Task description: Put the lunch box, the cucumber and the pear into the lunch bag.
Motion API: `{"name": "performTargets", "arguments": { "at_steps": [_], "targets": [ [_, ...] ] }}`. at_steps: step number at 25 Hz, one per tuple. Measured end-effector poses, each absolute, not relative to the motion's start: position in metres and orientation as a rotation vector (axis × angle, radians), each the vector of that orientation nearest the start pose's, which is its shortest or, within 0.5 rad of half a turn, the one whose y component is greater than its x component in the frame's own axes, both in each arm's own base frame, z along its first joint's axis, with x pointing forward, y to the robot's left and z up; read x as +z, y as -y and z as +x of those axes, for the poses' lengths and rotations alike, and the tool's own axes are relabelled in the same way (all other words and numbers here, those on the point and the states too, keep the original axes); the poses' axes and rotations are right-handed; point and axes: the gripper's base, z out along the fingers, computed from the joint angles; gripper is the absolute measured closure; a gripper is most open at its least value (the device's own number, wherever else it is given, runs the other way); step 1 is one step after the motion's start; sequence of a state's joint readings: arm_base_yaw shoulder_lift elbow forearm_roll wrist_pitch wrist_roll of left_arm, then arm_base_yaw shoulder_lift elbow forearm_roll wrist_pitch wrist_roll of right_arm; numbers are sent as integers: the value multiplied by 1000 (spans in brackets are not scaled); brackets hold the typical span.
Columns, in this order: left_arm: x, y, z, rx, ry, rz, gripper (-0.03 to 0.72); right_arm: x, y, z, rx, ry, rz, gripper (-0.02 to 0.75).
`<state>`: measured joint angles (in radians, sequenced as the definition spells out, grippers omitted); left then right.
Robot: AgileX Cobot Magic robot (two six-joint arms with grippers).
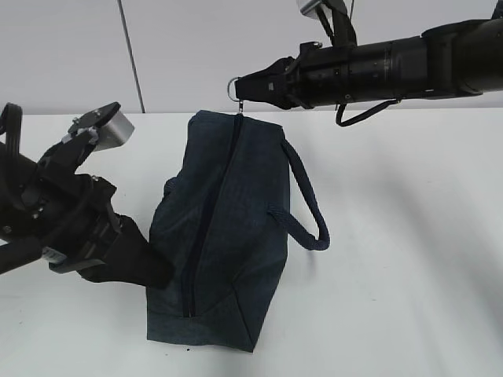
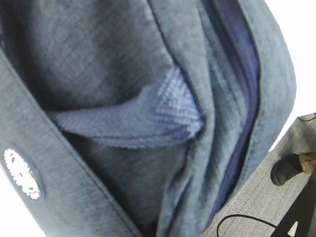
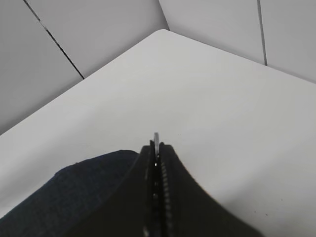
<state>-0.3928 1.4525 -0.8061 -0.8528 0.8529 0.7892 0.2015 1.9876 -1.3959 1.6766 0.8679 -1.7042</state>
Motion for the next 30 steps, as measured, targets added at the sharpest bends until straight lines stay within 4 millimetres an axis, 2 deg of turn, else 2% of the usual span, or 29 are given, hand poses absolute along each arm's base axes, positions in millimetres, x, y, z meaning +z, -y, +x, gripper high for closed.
{"name": "performTargets", "arguments": {
  "at_steps": [4, 6, 8, 12, 14, 19, 25, 30],
  "targets": [
    [225, 147, 217, -925, -2579, 847, 696, 237, -155, 413, 1002, -1803, -737, 732],
    [226, 147, 217, -929, -2575, 847, 670, 237, -155, 412, 1000, -1806, -743, 732],
    [232, 149, 219, -941, -2564, 851, 608, 237, -155, 412, 1000, -1806, -748, 732],
    [254, 151, 223, -961, -2516, 824, 416, 236, -154, 412, 996, -1808, -750, 732],
    [264, 153, 227, -968, -2492, 816, 357, 236, -154, 412, 996, -1808, -750, 732],
    [281, 156, 238, -932, -2414, 779, 333, 236, -154, 412, 998, -1809, -748, 732],
    [287, 155, 258, -859, -2306, 565, 333, 236, -154, 413, 993, -1813, -747, 732],
    [288, 157, 265, -845, -2290, 542, 333, 236, -152, 413, 982, -1818, -745, 732]
  ]
}}
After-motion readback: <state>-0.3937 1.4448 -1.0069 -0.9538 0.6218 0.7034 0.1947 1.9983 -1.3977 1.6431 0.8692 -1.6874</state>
